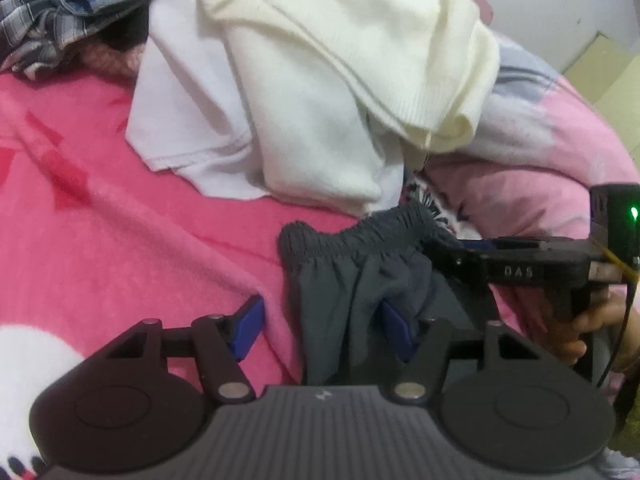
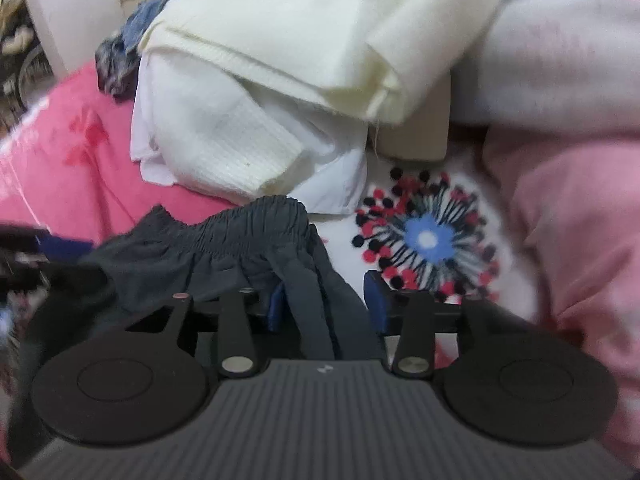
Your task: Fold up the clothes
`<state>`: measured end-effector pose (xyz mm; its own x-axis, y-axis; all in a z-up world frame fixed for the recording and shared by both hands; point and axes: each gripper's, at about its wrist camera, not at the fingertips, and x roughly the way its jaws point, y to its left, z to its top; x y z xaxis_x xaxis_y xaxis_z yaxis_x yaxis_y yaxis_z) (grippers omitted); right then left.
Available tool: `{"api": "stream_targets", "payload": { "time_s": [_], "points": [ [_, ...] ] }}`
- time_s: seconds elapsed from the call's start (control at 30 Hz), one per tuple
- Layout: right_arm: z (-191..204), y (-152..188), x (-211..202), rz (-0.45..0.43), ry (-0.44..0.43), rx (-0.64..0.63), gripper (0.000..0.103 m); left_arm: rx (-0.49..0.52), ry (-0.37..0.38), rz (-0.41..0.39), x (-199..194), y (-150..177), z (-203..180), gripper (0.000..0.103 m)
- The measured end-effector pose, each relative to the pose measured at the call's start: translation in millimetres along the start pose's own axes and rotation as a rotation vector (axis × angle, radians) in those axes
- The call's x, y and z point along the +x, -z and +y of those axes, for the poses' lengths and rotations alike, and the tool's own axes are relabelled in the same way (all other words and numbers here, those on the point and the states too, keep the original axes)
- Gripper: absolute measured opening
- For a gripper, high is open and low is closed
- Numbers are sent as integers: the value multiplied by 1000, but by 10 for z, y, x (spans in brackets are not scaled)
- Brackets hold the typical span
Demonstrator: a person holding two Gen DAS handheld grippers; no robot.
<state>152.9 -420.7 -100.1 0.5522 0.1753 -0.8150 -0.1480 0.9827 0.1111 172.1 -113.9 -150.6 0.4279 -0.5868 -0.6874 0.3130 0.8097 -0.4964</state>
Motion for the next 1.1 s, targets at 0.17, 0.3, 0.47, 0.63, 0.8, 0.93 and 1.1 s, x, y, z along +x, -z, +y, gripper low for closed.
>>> {"api": "stream_targets", "payload": {
  "time_s": [0.17,0.3,0.47,0.63,0.8,0.93,1.1],
  "points": [
    [-235,34,236,71,-101,170,44,-10,-3,4,80,3,4,64],
    [-243,94,168,68,-143,192,23,-25,-15,-30,80,63,3,53],
    [-138,125,29,16,-155,152,7,-81,-10,-90,4,144,46,20],
    [-108,117,-194,-87,-212,190,6,-142,30,-148,-204,144,129,9],
    [83,-12,-263,-134,-297,201,5,-163,23,-242,-584,67,228,9],
    [375,-241,-80,-152,-377,177,5,-195,-31,-290,-934,36,434,9],
    [853,-558,292,-139,-423,93,5,-220,-141,-306,-1119,61,732,10]
  ]
}}
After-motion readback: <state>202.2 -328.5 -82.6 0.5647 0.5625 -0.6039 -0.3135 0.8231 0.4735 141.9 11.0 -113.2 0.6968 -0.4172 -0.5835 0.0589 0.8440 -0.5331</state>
